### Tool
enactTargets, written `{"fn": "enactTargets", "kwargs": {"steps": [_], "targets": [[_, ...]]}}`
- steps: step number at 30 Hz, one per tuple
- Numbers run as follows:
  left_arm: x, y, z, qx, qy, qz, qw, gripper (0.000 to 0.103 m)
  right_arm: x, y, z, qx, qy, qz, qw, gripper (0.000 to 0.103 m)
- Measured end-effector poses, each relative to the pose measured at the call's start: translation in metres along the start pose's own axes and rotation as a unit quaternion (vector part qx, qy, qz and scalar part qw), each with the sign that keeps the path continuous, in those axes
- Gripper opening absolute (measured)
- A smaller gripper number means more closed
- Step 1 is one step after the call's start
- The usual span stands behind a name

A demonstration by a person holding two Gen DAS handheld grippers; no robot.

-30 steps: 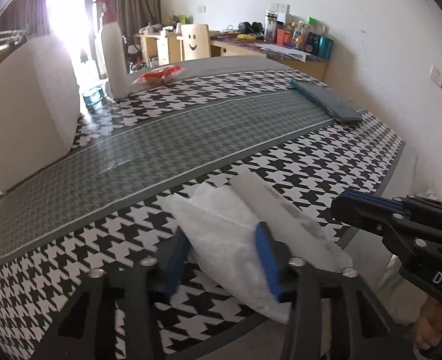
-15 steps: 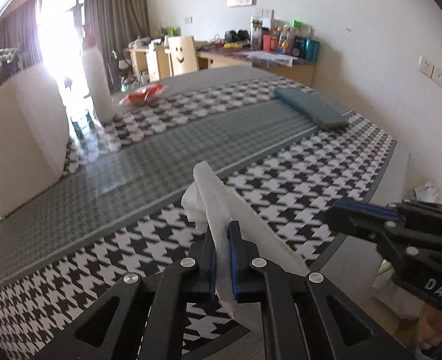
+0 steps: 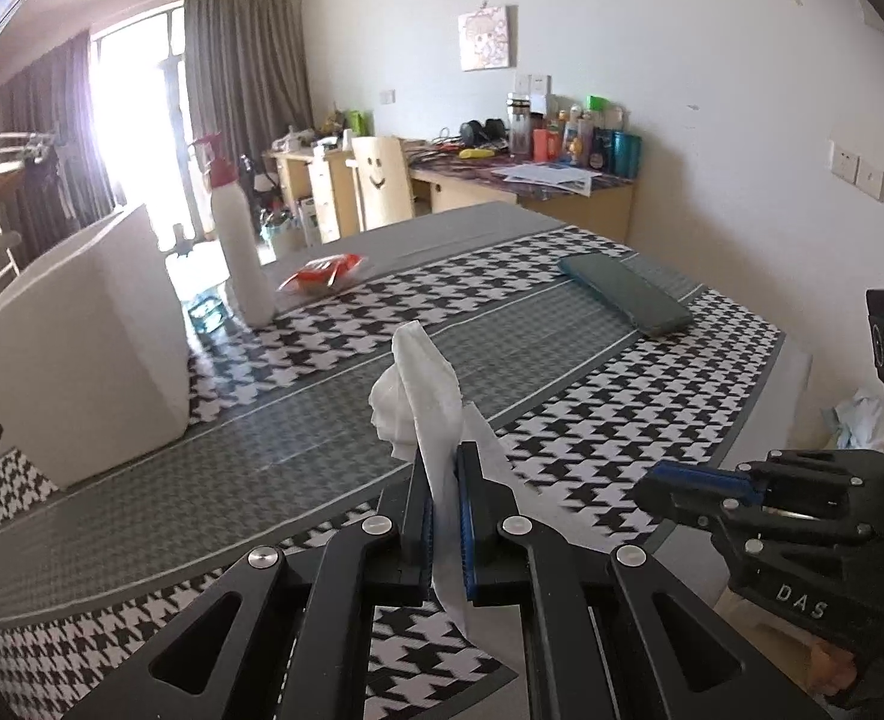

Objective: Organize soft objects
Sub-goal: 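Grasp the white tissue with the left tool while the right tool pinches its other end, then lift the white tissue with both tools off the table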

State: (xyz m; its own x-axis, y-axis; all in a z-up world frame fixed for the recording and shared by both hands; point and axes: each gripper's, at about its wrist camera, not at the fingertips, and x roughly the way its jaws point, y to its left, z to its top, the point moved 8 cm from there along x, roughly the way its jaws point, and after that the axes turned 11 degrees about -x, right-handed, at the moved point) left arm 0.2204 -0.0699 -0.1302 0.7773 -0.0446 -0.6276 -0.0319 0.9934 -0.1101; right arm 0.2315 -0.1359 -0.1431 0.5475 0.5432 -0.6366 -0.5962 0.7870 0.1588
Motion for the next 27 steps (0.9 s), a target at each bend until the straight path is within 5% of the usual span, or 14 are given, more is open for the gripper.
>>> {"fn": "enactTargets", "kwargs": {"steps": [3, 7, 27], "targets": [[-0.001, 0.011, 0.000, -0.012, -0.001, 0.009, 0.9999, 0.007, 0.008, 0.009, -0.002, -0.017, 0.012, 0.002, 1.000, 0.014], [-0.001, 0.020, -0.003, -0.021, 0.003, 0.012, 0.9997, 0.007, 0.019, 0.019, -0.004, -0.028, 0.023, 0.009, 0.999, 0.030], [-0.003, 0.039, -0.015, -0.043, 0.016, 0.008, 0.9989, 0.007, 0.042, 0.036, -0.005, -0.087, 0.057, -0.012, 0.995, 0.030]]}}
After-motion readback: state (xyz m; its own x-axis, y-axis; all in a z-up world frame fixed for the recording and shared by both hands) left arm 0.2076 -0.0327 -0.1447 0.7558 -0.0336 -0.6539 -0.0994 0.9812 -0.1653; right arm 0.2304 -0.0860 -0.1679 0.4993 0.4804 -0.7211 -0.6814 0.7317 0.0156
